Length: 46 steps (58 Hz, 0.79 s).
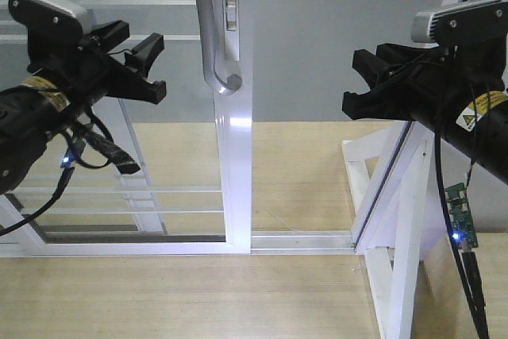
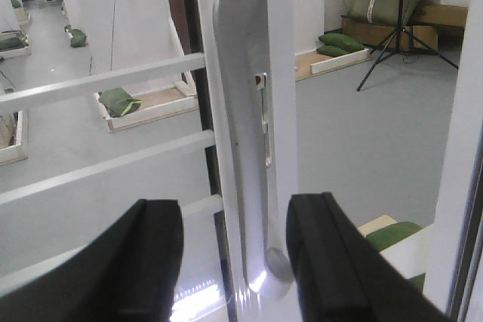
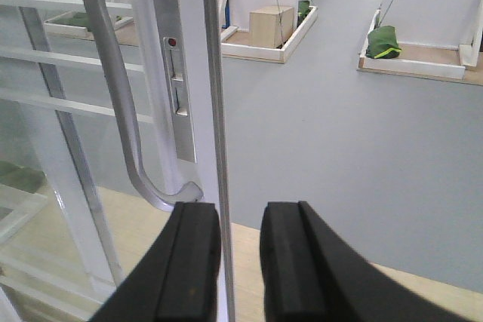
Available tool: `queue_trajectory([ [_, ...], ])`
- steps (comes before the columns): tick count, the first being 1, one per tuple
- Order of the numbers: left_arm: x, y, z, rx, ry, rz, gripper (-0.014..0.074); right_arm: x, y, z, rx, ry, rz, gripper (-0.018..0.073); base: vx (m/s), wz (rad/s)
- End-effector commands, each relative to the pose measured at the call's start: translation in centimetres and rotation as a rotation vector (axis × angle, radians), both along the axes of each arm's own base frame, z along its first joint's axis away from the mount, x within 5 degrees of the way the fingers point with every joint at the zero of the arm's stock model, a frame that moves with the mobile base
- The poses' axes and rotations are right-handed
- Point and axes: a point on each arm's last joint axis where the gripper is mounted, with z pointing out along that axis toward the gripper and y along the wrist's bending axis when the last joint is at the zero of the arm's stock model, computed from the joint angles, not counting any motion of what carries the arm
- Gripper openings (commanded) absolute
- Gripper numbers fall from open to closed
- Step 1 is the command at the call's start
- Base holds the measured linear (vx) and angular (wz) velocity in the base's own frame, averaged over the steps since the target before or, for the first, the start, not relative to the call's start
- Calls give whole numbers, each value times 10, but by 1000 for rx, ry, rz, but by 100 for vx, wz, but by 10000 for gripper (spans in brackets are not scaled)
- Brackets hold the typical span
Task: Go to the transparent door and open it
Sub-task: 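Close the left gripper around the vertical silver door handle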
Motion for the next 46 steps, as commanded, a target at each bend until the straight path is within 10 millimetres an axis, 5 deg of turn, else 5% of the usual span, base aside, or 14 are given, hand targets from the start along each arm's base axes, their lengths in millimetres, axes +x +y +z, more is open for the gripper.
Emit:
queue_trajectory([
  [1,13,-11,31,-88,-137,-23,450,0,-2,22,31,-124,-4,253,0,0],
  [17,59,-29,32,-119,-148,-25,450,0,-3,22,62,-110,-21,253,0,0],
  [46,115,-46,1,-79,-144,15,450,0,-3,21,57,-108,-20,253,0,0],
])
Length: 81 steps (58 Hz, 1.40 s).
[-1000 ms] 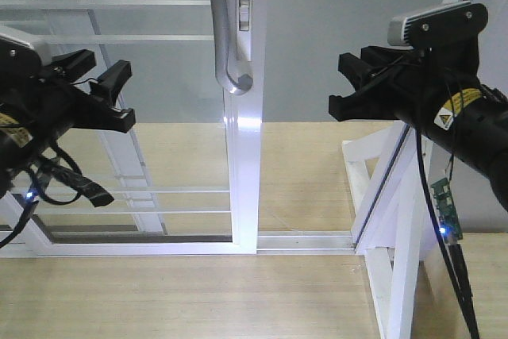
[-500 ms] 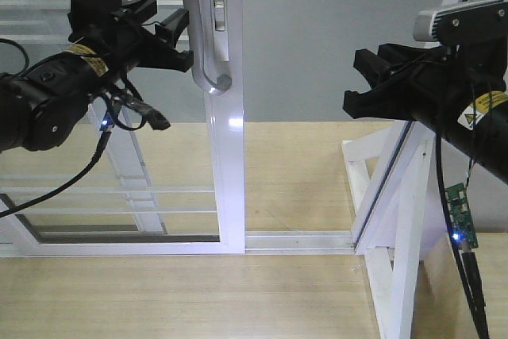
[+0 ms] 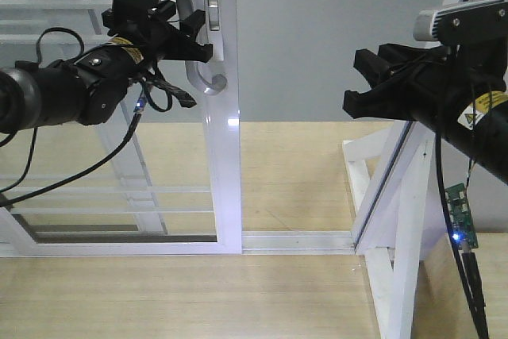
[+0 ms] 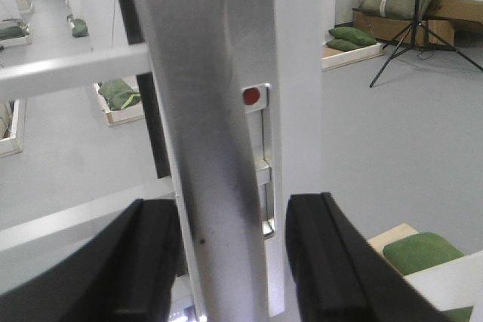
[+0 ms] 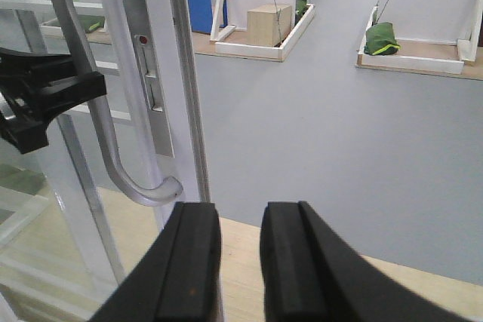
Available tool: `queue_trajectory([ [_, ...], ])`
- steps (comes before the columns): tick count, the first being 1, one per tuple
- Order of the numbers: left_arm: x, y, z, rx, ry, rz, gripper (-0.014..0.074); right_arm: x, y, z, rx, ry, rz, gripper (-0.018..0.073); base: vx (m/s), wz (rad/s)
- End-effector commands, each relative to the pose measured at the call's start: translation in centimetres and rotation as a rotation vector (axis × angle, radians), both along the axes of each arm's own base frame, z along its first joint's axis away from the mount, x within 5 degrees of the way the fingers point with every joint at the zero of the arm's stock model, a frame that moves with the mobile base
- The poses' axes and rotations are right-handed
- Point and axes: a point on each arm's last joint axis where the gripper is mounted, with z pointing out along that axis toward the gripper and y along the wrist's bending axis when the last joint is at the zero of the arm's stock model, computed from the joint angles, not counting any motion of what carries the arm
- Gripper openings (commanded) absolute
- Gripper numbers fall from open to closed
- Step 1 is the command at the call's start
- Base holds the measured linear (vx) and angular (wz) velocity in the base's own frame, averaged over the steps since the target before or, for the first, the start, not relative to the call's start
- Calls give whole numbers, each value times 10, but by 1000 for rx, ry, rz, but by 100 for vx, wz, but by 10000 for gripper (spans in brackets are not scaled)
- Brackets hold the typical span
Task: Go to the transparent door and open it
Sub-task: 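Close the left gripper around the vertical silver door handle, then pull the handle with the left gripper, sliding the door open sideways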
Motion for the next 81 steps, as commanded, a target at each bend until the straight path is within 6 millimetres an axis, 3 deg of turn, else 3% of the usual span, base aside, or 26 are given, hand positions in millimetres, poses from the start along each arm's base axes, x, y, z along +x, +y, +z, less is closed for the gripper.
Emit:
queue_trajectory([
  [1,2,-3,38,-76,-161,8,450,0,-2,22,41,-121,-7,253,0,1],
  [19,10,2,36,-70,-178,67,450,0,-2,21,31,-116,-5,253,0,0],
  [37,21,36,37,-85,-172,159,450,0,-2,20,27,-108,-5,253,0,0],
  [55,26,55,34,-74,-124,204,450,0,-2,20,26,-104,-4,253,0,0],
  [81,15,90,58,-18,13,279,450,0,-2,20,25,-103,-4,253,0,0],
])
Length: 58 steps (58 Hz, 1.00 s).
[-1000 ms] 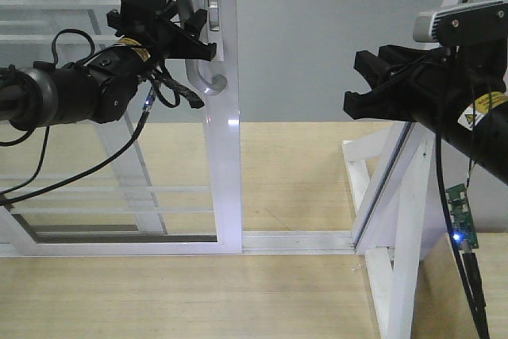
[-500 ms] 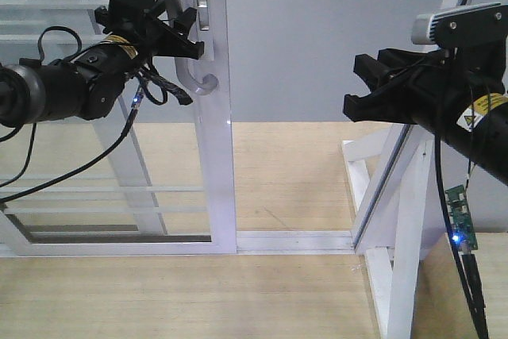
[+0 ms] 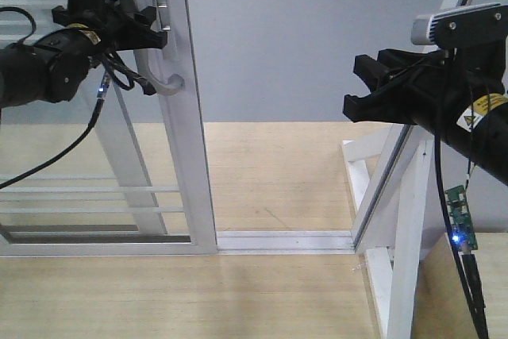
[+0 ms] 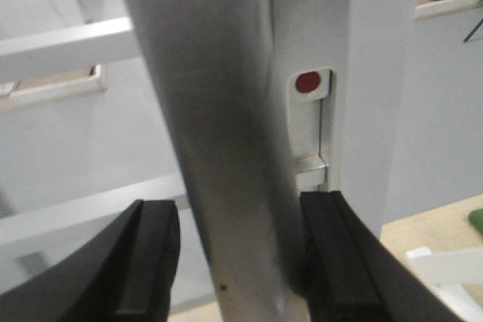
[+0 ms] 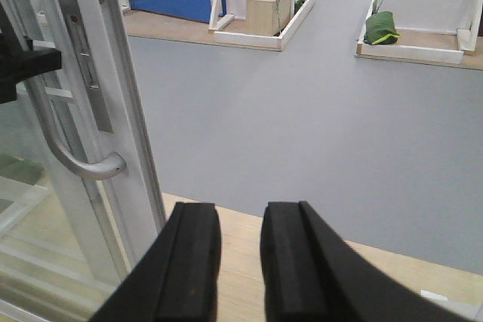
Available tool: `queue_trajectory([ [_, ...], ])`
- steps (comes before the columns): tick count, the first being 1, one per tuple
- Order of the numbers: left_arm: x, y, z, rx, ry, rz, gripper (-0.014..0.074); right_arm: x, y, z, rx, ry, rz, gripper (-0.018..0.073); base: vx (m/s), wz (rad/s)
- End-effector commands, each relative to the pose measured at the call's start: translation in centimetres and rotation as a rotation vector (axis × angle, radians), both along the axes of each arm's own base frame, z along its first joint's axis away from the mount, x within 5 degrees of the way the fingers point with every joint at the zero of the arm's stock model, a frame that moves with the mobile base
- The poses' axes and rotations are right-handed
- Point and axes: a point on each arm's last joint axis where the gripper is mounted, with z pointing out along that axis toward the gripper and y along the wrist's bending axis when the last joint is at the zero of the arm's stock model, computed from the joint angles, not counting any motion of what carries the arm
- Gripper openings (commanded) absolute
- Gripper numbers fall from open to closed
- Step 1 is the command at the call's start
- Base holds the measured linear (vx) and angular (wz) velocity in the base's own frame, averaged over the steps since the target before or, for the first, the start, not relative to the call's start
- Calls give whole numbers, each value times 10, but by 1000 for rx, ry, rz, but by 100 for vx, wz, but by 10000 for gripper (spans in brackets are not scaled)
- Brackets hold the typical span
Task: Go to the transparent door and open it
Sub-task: 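Pull the handle with the left gripper, sliding the door open sideways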
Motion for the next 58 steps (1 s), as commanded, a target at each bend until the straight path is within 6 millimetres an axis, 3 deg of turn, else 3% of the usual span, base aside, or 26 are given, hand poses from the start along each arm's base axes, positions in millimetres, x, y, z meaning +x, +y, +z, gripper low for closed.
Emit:
queue_trajectory([
  [1,-5,18,51,-64,-123,59,450,0,-1,22,35,-124,-5,253,0,0],
  [18,-18,49,73,-50,-65,128,450,0,-1,21,26,-120,-1,253,0,0],
  [30,-32,54,81,30,12,119,450,0,-1,20,11,-105,2,253,0,0],
  [41,-50,59,68,79,60,114,450,0,-1,20,11,-105,2,253,0,0],
  [58,-107,72,48,90,111,135,450,0,-1,19,11,-104,2,253,0,0],
])
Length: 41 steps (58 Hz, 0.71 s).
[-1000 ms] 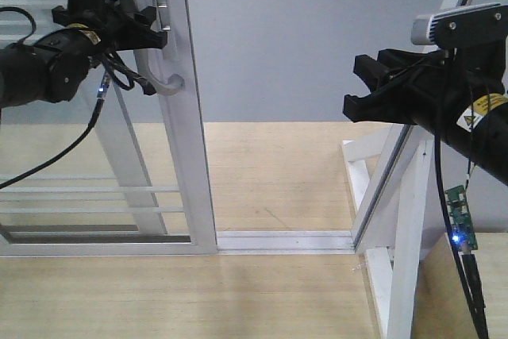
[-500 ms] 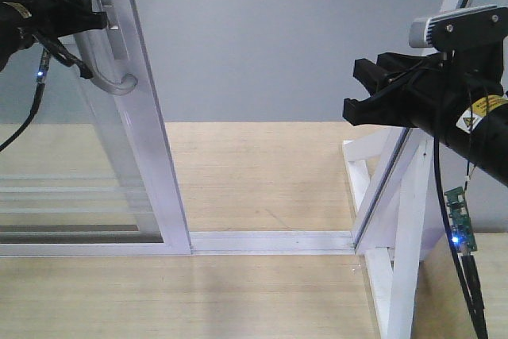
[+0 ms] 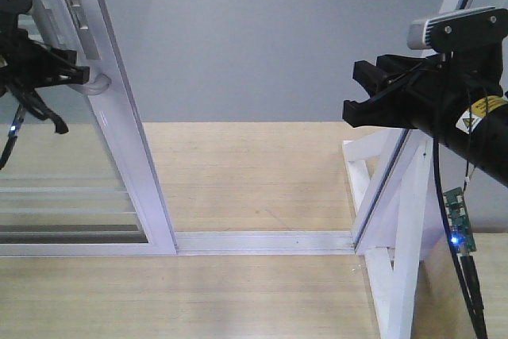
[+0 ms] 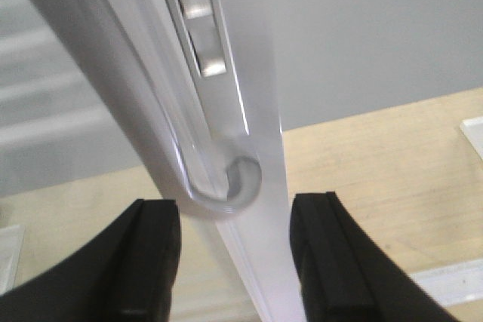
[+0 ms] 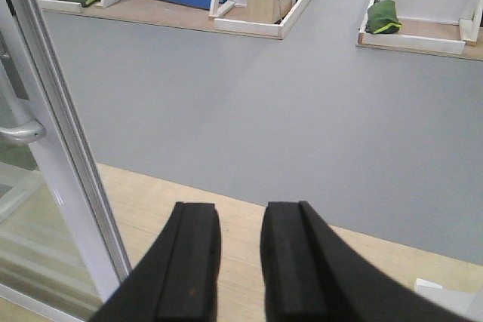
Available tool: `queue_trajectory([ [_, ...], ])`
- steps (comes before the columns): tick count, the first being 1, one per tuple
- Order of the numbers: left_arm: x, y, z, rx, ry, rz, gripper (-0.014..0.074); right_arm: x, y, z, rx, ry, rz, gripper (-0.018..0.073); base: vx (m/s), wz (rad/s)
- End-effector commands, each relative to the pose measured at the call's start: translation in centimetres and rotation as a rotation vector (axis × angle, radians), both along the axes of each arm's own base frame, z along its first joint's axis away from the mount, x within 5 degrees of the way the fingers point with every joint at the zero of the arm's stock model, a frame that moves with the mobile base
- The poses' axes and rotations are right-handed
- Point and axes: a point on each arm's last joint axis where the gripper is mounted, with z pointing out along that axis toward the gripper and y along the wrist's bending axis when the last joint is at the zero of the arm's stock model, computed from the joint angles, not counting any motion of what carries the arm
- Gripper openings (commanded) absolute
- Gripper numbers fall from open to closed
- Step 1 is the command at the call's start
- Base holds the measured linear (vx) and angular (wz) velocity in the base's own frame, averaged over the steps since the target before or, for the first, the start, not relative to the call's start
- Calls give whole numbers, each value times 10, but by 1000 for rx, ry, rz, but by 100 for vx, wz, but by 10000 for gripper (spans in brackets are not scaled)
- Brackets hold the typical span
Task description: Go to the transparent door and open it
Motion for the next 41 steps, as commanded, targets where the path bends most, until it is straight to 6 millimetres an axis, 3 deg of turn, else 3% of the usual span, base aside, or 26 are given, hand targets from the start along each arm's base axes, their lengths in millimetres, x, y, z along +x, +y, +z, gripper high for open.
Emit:
queue_trajectory([
  [1,-19,4,30,-18,-154,4,450,1,-1,22,32,-128,-3,253,0,0],
  [10,-59,5,37,-25,-224,-1,450,1,-1,22,32,-129,-3,253,0,0],
  [22,-106,6,61,-39,-377,-7,450,1,-1,22,32,-128,-3,253,0,0],
  [32,-127,7,72,-36,-394,0,450,1,-1,22,32,-127,-3,253,0,0],
  [41,-131,8,74,-34,-387,3,450,1,-1,22,35,-126,-3,253,0,0],
])
